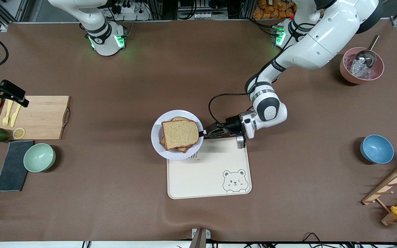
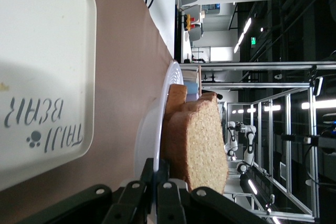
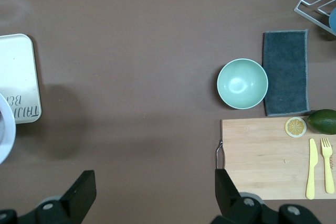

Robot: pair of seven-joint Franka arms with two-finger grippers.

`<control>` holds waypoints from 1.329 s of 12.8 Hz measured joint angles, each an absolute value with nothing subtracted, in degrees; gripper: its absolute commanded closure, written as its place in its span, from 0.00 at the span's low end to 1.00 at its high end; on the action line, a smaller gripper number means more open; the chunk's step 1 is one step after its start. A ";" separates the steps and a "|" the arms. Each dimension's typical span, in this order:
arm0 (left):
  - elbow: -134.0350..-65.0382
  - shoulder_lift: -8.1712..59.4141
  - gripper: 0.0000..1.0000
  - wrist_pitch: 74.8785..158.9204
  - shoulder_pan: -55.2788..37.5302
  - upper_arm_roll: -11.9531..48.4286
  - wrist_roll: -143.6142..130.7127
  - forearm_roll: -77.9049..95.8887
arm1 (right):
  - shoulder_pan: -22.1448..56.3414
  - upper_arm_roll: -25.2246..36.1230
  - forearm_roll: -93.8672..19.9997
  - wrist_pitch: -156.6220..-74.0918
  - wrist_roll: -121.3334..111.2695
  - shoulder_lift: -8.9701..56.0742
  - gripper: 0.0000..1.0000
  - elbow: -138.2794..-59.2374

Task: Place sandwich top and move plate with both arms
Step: 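Slide the plate with the left gripper onto the bear tray, then settle the plate on the tray and open the left gripper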

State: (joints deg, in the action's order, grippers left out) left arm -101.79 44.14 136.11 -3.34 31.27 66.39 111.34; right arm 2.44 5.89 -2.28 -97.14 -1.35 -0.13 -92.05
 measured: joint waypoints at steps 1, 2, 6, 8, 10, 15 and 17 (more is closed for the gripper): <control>-100.74 44.14 1.00 136.16 -3.32 30.50 64.91 111.33 | 2.44 5.89 -2.28 -97.14 -1.35 -0.13 0.00 -92.05; -99.74 44.14 1.00 136.17 -3.26 29.59 63.76 111.15 | 2.44 5.89 -2.28 -97.14 -1.35 -0.13 0.00 -92.06; -96.61 44.52 1.00 136.18 -3.18 26.67 58.74 109.97 | 2.44 5.89 -2.27 -97.14 -1.30 -0.13 0.00 -92.10; -95.35 45.92 1.00 136.18 -3.38 25.33 57.98 109.89 | 2.44 5.90 -2.27 -97.14 -1.27 -0.12 0.00 -92.24; -92.70 48.66 1.00 136.19 -4.28 24.01 57.98 108.93 | 2.44 5.91 -2.27 -97.14 -1.21 -0.11 0.00 -92.31; -88.12 53.09 1.00 136.17 -4.37 19.44 56.07 101.97 | 2.44 5.94 -2.27 -97.14 -1.17 -0.11 0.00 -92.44; -87.80 53.08 1.00 136.15 -3.46 18.98 55.81 100.01 | 2.44 5.94 -2.27 -97.14 -1.17 -0.11 0.00 -92.47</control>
